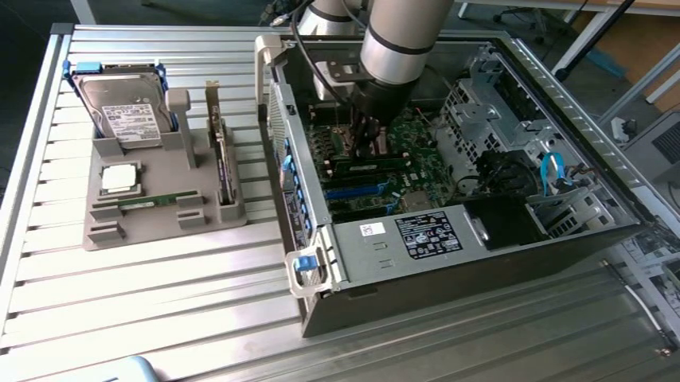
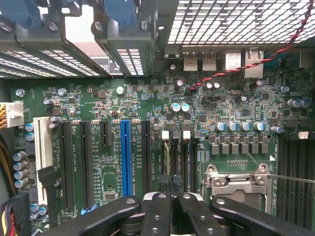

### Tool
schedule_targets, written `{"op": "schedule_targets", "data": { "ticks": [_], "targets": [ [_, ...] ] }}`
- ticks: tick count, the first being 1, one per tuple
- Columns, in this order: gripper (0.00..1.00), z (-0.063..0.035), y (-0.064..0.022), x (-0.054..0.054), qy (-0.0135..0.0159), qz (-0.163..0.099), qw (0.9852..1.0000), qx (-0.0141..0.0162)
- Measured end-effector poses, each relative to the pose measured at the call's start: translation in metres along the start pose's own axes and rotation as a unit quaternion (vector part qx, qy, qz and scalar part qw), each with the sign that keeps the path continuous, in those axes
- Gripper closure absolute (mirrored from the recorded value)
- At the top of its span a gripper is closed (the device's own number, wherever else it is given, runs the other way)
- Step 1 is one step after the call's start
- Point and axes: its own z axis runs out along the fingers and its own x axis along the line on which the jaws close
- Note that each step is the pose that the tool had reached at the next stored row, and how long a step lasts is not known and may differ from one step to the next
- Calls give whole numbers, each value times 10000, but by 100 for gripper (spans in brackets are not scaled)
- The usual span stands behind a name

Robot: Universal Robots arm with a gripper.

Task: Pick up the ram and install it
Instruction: 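Press down the ram until it locks into place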

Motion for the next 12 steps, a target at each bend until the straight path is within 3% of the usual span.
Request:
{"op": "schedule_targets", "data": {
  "ticks": [12],
  "targets": [
    [89,31,0,1,0,0,10000,0]
  ]
}}
